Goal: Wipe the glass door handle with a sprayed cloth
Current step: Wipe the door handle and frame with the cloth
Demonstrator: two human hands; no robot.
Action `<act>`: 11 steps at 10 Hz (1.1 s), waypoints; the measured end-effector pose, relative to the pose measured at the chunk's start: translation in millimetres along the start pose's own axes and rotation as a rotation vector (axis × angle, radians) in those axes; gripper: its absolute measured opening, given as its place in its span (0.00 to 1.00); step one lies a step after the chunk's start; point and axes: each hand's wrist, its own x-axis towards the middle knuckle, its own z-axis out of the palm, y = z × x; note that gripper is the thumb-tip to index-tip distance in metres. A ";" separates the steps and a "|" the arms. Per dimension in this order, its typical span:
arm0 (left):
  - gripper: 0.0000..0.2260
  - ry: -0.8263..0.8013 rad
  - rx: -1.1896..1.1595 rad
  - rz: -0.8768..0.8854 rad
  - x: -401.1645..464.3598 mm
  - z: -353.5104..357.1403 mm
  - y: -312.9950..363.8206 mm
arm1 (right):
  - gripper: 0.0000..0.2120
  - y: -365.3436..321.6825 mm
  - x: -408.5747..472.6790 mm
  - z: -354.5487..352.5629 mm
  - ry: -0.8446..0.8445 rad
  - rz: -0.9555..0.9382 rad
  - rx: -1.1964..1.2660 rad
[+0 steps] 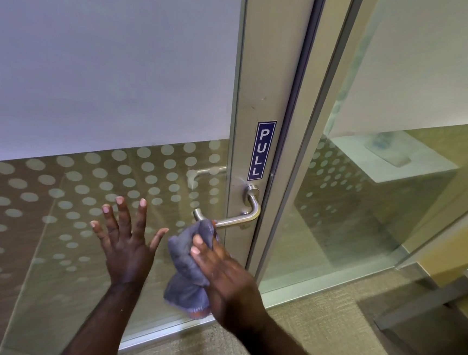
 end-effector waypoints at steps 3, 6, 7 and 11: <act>0.39 -0.046 0.045 0.013 -3.5 -6.3 -4.9 | 0.26 -10.2 -89.8 -18.0 -0.093 0.406 0.320; 0.37 -0.296 0.097 0.033 -110.0 -39.1 11.2 | 0.27 -12.9 -125.0 -33.5 -0.109 0.793 0.365; 0.37 -0.394 0.110 0.057 -154.4 -50.1 26.5 | 0.27 -18.7 -128.9 -36.8 -0.177 0.633 0.391; 0.25 -0.651 -0.026 0.012 -263.8 -116.2 148.7 | 0.21 -20.9 -184.5 -73.7 -0.357 0.191 0.138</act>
